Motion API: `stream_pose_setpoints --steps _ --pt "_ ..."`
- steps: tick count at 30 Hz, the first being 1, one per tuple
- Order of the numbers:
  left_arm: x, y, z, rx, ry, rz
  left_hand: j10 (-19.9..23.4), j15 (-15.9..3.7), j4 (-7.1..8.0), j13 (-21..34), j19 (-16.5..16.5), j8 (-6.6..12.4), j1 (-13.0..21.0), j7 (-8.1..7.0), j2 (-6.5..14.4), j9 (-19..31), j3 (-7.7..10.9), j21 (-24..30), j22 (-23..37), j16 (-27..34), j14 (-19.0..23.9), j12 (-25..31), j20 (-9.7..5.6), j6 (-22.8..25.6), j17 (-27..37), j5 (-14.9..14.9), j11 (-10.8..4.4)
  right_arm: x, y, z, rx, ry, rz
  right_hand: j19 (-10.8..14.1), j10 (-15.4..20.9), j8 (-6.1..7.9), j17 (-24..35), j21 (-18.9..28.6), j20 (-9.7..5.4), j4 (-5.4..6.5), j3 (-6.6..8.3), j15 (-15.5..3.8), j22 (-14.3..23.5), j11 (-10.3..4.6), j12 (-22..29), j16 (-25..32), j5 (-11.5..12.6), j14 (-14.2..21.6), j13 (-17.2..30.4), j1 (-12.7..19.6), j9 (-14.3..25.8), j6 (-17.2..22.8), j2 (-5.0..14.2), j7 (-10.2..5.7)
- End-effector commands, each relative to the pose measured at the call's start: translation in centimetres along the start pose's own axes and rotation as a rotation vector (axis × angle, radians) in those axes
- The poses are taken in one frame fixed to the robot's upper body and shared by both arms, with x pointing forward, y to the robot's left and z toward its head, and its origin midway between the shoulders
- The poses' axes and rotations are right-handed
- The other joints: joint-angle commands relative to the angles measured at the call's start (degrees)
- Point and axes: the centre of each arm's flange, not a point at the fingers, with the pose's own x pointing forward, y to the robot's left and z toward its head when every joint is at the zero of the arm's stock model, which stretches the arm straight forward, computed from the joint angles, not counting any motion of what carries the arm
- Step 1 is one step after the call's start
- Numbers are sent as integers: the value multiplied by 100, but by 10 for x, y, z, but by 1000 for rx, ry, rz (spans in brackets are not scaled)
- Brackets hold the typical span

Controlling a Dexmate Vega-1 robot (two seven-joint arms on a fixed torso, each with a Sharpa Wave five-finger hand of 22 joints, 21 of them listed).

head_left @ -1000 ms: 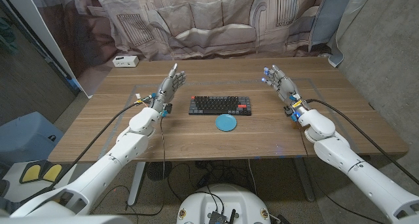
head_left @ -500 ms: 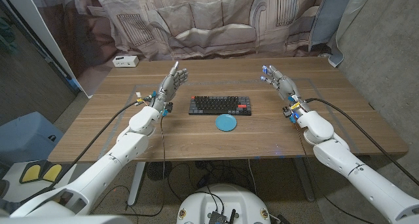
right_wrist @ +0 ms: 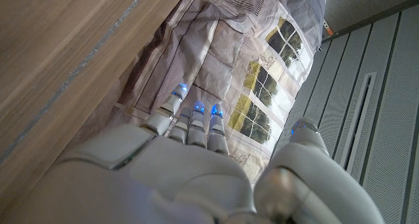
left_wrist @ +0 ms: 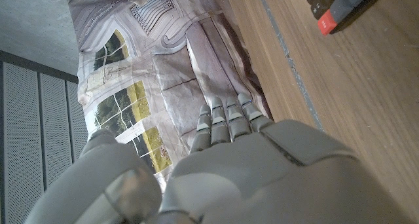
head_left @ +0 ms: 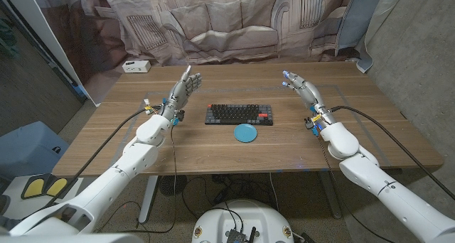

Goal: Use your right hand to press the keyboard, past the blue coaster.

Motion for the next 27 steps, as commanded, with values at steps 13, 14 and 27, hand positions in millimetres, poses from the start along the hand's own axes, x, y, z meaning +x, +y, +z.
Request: stream_pose_setpoints --steps 13,14,27 --pt "1 13 12 38 -8 -10 126 -78 -38 -30 221 51 56 -9 27 9 -40 -52 33 12 157 66 -118 172 5 7 -50 -7 18 13 -242 -38 -45 145 -30 -71 0 -45 58 -65 10 26 32 -18 -40 28 23 148 -3 38 18 -123 7 -141" --pt "2 13 12 36 -8 -9 126 -81 -39 -32 223 50 58 -11 28 9 -40 -56 33 10 157 65 -117 173 5 7 -58 -7 18 14 -253 -38 -43 185 -33 -85 0 -39 79 -66 1 27 32 -35 -47 36 23 185 -3 30 18 -161 -3 -184" --pt "-1 11 10 40 -3 -16 127 -86 -52 -47 234 46 87 -28 66 10 -26 -107 33 -6 170 53 -69 213 3 5 -76 -14 13 23 -394 -50 -50 521 159 -34 4 -46 30 -79 -44 -9 43 -197 -38 99 36 533 -1 -8 22 -130 5 -219"
